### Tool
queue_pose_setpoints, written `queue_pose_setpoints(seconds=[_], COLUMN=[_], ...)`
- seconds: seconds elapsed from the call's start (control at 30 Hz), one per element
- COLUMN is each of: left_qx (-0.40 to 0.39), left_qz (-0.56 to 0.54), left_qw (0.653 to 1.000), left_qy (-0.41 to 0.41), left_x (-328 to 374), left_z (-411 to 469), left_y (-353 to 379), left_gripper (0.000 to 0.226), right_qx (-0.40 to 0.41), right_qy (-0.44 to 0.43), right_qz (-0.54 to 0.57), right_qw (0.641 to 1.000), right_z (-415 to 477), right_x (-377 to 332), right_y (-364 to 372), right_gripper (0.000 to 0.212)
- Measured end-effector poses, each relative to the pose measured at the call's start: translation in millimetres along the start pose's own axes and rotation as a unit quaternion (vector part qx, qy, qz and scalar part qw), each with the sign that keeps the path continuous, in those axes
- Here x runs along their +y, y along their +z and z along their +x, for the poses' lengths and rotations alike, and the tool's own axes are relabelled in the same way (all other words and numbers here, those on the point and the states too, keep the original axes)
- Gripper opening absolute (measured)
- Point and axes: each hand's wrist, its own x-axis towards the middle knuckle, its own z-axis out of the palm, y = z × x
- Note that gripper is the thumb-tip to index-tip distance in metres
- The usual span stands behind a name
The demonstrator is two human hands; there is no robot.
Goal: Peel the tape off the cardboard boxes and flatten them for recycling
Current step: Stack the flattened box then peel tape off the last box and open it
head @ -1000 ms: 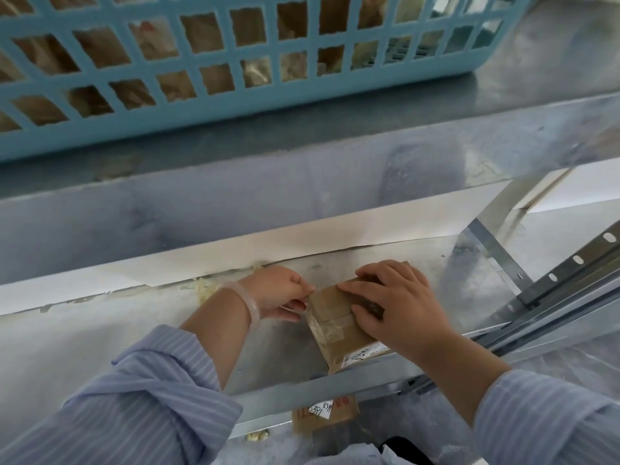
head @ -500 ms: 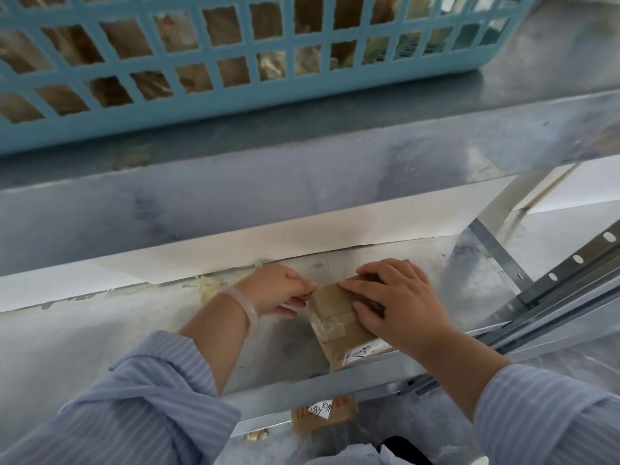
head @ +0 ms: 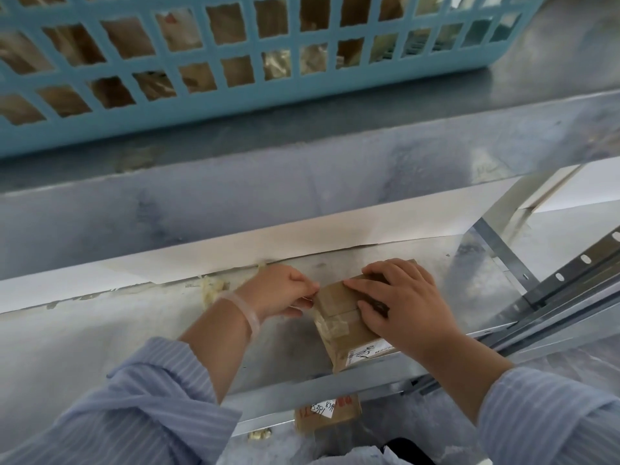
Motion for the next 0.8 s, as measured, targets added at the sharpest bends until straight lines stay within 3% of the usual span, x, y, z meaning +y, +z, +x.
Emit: queue_pose_setpoints(seconds=[0.17, 0.33, 0.5, 0.7, 0.8], left_qx=[0.059, 0.078, 0.077, 0.133, 0.121], left_qz=[-0.17, -0.151, -0.16, -0.216, -0.246], left_qw=[0.983, 0.983, 0.98, 0.966, 0.961], left_qy=[0.031, 0.064, 0.094, 0.052, 0.022], left_x=[-29.3, -31.3, -37.9, -48.8, -41.7], left_z=[-9.6, -8.2, -9.3, -12.4, -13.2], left_y=[18.2, 18.7, 18.5, 30.9, 39.4], left_gripper=[0.01, 0.013, 0.019, 0.004, 0.016], right_qx=[0.011, -0.044, -0.045, -0.046, -0.045], right_qy=[-0.007, 0.015, 0.025, 0.018, 0.018], right_qz=[0.005, -0.036, -0.035, -0.041, -0.04], right_qw=[1.0, 0.998, 0.998, 0.998, 0.998], right_z=[-0.4, 0.8, 4.0, 5.5, 6.2], right_x=[-1.4, -5.0, -6.0, -6.4, -6.2], right_y=[-1.1, -1.0, -2.1, -2.3, -2.6], right_gripper=[0.037, 0.055, 0.052, 0.051, 0.051])
